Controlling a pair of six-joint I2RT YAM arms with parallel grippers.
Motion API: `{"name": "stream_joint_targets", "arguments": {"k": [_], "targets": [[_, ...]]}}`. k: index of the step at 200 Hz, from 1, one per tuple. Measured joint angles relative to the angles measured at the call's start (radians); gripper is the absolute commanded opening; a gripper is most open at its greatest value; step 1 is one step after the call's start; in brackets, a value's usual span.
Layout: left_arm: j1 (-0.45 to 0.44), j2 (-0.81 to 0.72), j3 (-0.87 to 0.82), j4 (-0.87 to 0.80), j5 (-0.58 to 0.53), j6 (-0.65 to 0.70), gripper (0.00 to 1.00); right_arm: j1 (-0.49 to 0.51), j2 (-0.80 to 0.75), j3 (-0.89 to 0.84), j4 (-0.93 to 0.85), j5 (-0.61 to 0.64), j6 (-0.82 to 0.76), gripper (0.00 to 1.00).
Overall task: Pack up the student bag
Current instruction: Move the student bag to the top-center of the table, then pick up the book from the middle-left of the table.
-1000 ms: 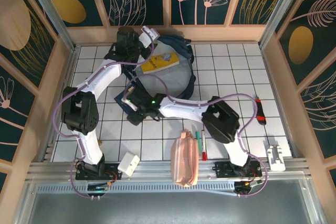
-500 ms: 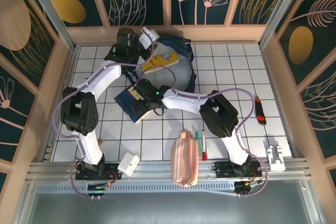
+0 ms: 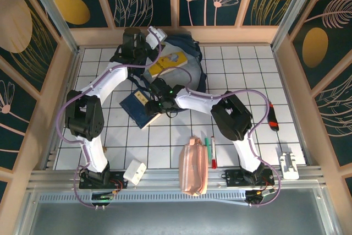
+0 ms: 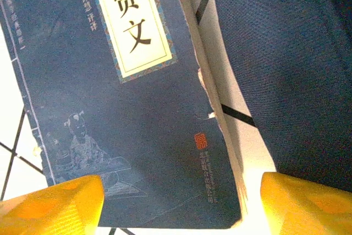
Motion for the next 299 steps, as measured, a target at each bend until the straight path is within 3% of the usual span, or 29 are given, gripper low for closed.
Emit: {"name": "stream_joint_targets", "arguments": {"k": [53,107,118,159,246,299], "targets": [[0.0,0.002,-0.005,0.0,0.006,-0.013,0.0,-0.022,0.005,-0.042,0.031,-0.121,-0.014,0.67],[0.0,0.002,-0.021,0.007,0.011,-0.013,0.0,-0.04,0.03,-0.047,0.015,-0.177,-0.047,0.34],[0.0,0.002,-0.022,0.008,0.013,-0.013,0.0,-0.045,0.035,-0.045,0.008,-0.179,-0.045,0.23],[0.0,0.002,-0.027,0.008,0.014,-0.013,0.0,-0.054,0.04,-0.03,-0.002,-0.208,-0.053,0.0],[0.0,0.0,-0.027,0.008,0.014,-0.009,0.0,-0.055,-0.01,-0.032,-0.011,-0.285,-0.047,0.0],[0.0,-0.009,-0.043,0.009,0.014,0.003,0.0,-0.056,-0.126,0.051,-0.108,-0.239,-0.064,0.0]]}}
